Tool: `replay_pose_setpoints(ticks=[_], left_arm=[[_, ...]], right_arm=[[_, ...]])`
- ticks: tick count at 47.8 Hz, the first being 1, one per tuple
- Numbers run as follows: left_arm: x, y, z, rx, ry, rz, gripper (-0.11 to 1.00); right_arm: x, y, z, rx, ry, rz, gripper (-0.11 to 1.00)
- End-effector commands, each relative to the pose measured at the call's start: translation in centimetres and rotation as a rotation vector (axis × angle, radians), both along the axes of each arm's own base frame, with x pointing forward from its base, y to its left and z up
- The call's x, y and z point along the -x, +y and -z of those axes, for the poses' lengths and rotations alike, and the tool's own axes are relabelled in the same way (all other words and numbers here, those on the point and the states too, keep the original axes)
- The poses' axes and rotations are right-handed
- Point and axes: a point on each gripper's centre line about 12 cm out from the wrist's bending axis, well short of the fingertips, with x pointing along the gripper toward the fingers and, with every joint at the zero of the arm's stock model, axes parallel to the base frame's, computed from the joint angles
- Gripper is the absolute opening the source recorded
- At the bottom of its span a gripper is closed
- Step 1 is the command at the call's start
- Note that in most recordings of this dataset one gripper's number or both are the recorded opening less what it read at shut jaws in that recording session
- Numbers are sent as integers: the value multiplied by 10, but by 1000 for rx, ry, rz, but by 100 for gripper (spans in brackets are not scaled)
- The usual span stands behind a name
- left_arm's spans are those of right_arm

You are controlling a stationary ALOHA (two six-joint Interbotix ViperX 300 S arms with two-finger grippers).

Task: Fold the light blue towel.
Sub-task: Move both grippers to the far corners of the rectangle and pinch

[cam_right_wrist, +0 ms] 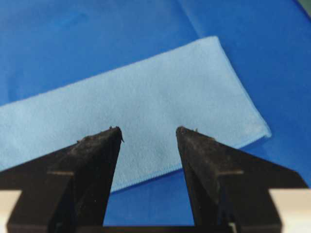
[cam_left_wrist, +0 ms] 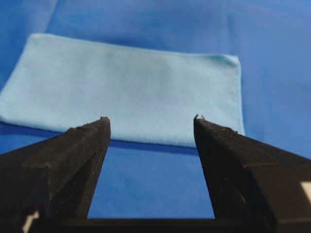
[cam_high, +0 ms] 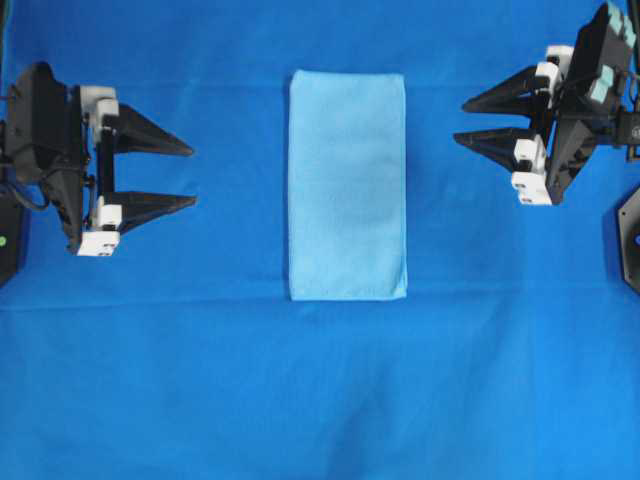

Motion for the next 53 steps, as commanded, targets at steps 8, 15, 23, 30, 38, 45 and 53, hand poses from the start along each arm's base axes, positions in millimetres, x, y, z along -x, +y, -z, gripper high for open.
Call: replay_pose_setpoints(ticks=[8, 15, 23, 30, 38, 45, 53], left_arm=[[-3, 1, -5, -2, -18, -3, 67], [-3, 1, -5, -5, -18, -2, 67], [-3, 1, -6, -4, -23, -3, 67], [-10, 4, -11, -19, -52, -10, 67], [-36, 28, -4, -39, -36, -78, 67], [-61, 56, 14, -61, 29, -139, 67], [-91, 94, 49, -49, 114, -216, 67]], right_arm=[[-3, 0, -6, 3, -26, -6, 55], [-3, 0, -7, 3, -28, -6, 55], [-3, 0, -7, 2, -28, -5, 55], [-6, -7, -13, 6, -29, 21, 55], [-16, -35, -7, 9, 15, 95, 55], [-34, -64, 12, 6, 105, 143, 55], [-57, -92, 40, -5, 198, 163, 55]])
